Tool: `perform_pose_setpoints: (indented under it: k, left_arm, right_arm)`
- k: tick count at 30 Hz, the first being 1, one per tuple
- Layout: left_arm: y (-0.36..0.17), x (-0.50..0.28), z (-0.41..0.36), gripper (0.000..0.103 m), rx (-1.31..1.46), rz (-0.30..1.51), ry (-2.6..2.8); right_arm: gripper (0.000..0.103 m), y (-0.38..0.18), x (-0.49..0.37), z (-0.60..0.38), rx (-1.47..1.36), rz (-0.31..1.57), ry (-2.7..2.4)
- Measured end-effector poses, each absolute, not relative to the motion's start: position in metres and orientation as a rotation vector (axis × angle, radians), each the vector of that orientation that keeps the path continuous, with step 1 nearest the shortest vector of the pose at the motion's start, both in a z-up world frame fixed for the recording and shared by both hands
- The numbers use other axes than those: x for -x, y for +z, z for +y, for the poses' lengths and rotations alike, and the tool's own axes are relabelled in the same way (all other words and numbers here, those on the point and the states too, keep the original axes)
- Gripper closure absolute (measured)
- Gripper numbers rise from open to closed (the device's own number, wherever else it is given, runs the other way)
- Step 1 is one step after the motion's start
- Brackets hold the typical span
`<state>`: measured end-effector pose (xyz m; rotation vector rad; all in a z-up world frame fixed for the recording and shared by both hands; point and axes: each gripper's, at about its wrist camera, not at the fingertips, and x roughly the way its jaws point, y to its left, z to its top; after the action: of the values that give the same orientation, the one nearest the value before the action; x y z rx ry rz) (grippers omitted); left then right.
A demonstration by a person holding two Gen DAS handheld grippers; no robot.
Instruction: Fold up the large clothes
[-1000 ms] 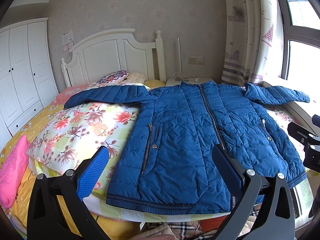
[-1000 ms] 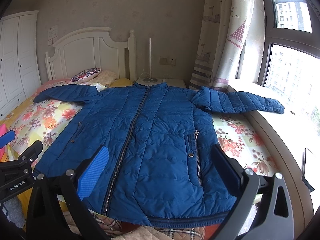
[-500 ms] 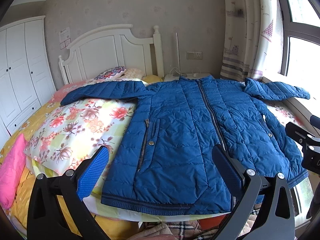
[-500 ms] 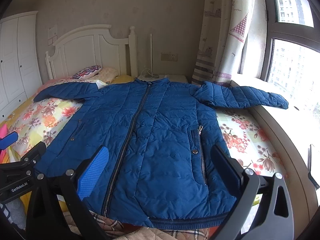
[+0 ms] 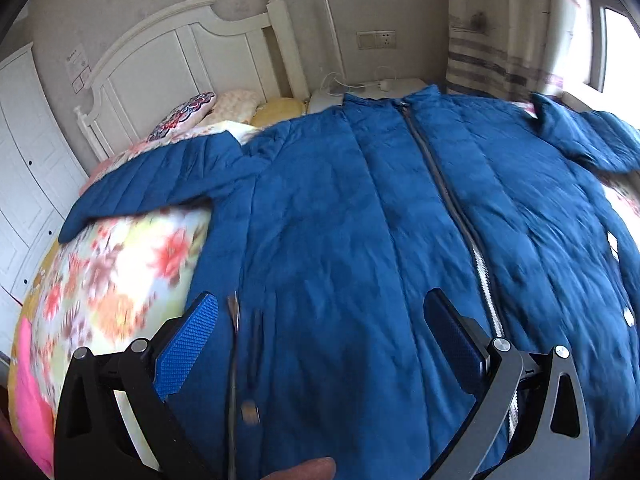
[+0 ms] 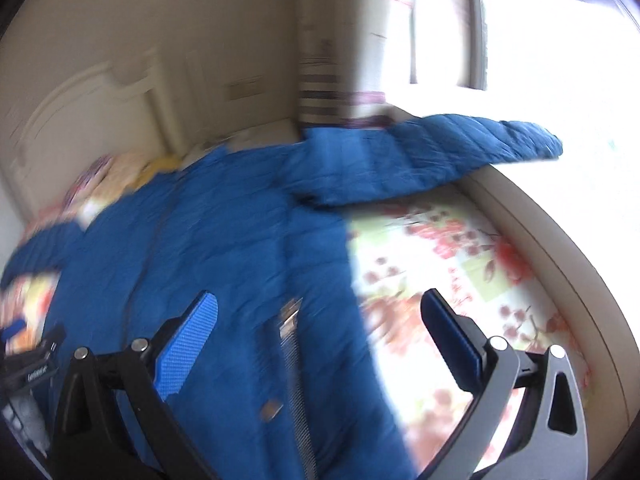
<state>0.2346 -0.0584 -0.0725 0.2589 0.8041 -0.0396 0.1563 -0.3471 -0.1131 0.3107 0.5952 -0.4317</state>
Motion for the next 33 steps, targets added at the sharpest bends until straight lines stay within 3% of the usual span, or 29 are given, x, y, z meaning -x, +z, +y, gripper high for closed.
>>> perform_pose_setpoints:
  k: [5, 12, 16, 18, 20, 22, 23, 24, 27, 33]
  left_arm:
    - [-0.093, -0.301, -0.040, 0.004, -0.256, 0.862, 0.036]
    - [-0.129, -0.326, -0.011, 0.004, -0.109, 0.953, -0.096]
    - [-0.132, -0.327, -0.008, 0.004, -0.077, 0.967, -0.095]
    - [-0.133, -0.329, -0.009, 0.004, -0.074, 0.968, -0.072]
    - [-0.133, -0.330, -0.010, 0.004, -0.062, 0.971, -0.065]
    - [-0.133, -0.331, -0.009, 0.004, -0.057, 0.975, -0.069]
    - [-0.133, -0.332, -0.008, 0.004, -0.057, 0.975, -0.072]
    - [-0.133, -0.331, -0.008, 0.004, -0.056, 0.975, -0.076]
    - [-0.132, -0.333, -0.007, 0.004, -0.050, 0.974, -0.084]
    - [-0.130, -0.333, -0.004, 0.004, -0.026, 0.963, -0.096]
  right_arm:
    - [0.005, -0.098, -0.179, -0.449, -0.462, 0.524, -0.608]
    - [0.006, -0.081, -0.175, -0.610, -0.595, 0.474, -0.932]
    - [0.014, -0.101, -0.184, -0.673, -0.640, 0.548, -1.010]
    - [0.024, -0.110, -0.194, -0.691, -0.653, 0.587, -0.995]
    - [0.029, -0.112, -0.199, -0.693, -0.685, 0.577, -0.944]
    - [0.045, -0.114, -0.205, -0.696, -0.701, 0.565, -0.882]
    - [0.068, -0.113, -0.208, -0.692, -0.701, 0.558, -0.862]
    - [0.080, -0.112, -0.206, -0.689, -0.715, 0.521, -0.821]
    - [0.086, -0.082, -0.207, -0.638, -0.567, 0.392, -0.753]
    - [0.087, -0.023, -0.266, -0.445, -0.196, 0.261, -0.388]
